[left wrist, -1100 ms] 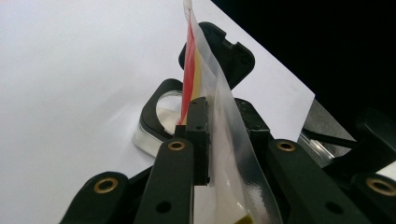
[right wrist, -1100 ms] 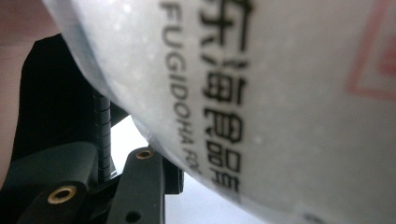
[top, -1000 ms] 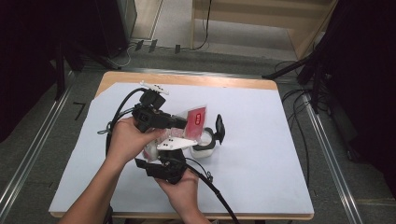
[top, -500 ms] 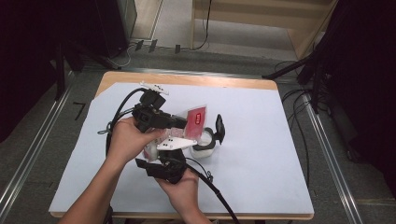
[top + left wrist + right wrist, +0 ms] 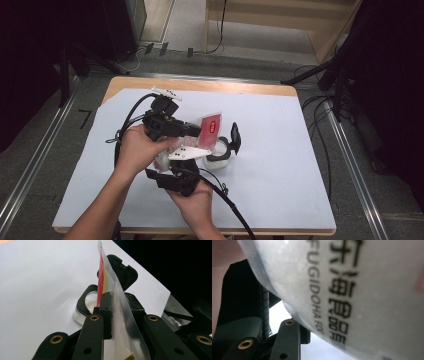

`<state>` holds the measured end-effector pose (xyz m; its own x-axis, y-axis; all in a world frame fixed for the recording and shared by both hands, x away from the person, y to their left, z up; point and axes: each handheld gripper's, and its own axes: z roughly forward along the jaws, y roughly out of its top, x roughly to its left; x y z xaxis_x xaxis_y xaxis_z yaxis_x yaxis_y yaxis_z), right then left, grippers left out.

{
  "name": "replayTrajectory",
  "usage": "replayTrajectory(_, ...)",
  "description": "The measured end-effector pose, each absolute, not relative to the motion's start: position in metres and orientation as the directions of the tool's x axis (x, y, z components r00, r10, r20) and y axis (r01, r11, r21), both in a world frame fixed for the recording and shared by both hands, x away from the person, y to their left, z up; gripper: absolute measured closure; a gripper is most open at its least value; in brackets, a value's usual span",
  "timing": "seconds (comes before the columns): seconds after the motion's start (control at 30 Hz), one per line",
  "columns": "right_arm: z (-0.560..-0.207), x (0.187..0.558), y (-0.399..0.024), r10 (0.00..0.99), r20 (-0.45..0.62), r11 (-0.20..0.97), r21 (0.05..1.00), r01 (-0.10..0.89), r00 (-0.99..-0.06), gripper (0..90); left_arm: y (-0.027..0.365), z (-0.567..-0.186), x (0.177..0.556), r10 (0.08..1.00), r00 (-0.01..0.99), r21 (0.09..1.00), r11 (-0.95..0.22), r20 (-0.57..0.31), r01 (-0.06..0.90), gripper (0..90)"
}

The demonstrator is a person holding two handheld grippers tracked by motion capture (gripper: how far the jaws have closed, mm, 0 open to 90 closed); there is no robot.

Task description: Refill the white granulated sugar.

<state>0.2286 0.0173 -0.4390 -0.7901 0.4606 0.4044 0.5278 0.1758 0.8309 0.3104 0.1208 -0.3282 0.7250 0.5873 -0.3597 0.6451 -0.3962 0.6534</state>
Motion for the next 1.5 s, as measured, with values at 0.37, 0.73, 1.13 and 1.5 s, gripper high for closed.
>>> replayTrajectory(0.37, -0.4365, 0.2289, 0.0175, 0.457, 0.415, 0.167, 0.829, 0.534, -0.787, 62.4, 0.1199, -0.3265, 0.3119, 0.582, 0.725, 0.656, -0.390, -0.368, 0.646, 78.5)
replayTrajectory(0.73, -0.4357, 0.2283, 0.0164, 0.461, 0.403, 0.173, 0.833, 0.526, -0.790, 62.7, 0.1182, -0.3253, 0.3122, 0.580, 0.730, 0.655, -0.401, -0.360, 0.641, 78.5)
replayTrajectory(1.13, -0.4348, 0.2286, 0.0167, 0.465, 0.410, 0.166, 0.830, 0.533, -0.784, 62.7, 0.1173, -0.3244, 0.3128, 0.582, 0.728, 0.654, -0.397, -0.363, 0.644, 78.5)
replayTrajectory(1.5, -0.4337, 0.2281, 0.0158, 0.465, 0.408, 0.168, 0.831, 0.531, -0.785, 62.8, 0.1165, -0.3239, 0.3130, 0.579, 0.730, 0.655, -0.399, -0.362, 0.641, 78.5)
